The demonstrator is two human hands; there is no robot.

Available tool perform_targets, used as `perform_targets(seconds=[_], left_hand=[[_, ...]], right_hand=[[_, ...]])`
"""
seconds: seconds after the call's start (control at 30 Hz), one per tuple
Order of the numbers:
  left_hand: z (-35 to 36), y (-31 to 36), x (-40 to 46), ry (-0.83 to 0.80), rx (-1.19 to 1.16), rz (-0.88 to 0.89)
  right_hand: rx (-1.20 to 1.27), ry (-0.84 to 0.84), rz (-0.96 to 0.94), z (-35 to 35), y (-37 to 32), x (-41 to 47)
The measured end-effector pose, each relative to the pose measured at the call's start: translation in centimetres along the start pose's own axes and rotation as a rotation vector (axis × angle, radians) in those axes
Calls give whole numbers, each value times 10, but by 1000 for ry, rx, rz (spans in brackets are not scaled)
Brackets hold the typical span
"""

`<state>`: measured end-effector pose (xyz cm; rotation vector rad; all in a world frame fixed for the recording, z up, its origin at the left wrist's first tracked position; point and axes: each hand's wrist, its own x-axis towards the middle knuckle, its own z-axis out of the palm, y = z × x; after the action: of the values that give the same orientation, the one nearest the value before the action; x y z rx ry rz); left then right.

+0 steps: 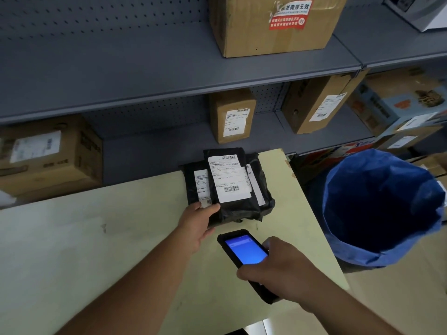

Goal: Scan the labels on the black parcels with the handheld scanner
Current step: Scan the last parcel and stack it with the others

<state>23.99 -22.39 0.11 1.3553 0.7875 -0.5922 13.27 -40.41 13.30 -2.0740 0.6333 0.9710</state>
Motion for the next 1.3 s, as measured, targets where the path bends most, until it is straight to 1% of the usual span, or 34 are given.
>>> perform_targets(seconds=[0.13,0.27,0.33,0.43,0.57,0.8,1.0,1.3], left_hand=[[-22,-3,-1,17,-7,-6],[-48,-4,-6,0,-3,8],[-64,-8,-4,58,15,44],[-88,-12,-6,97,-3,65],[-123,-21,-10,133,-36,46],[-177,-37,-17,199,-55,21],[-212,-60,-27,231,-54,-29],[-252,-96,-39,245,12,-20]], right_hand=[[-32,-8,-21,13,-9,0],[-94,-2,-43,30,-20,0],[-136,3,-52,39,-26,0],[-165,1,-65,54,-34,1],[-209,-18,-91,77,-46,2],[-312,-4,-152,117,-64,3],[-380,-15,-165,151,-67,8],[-379,-7,-126,191,-54,20]])
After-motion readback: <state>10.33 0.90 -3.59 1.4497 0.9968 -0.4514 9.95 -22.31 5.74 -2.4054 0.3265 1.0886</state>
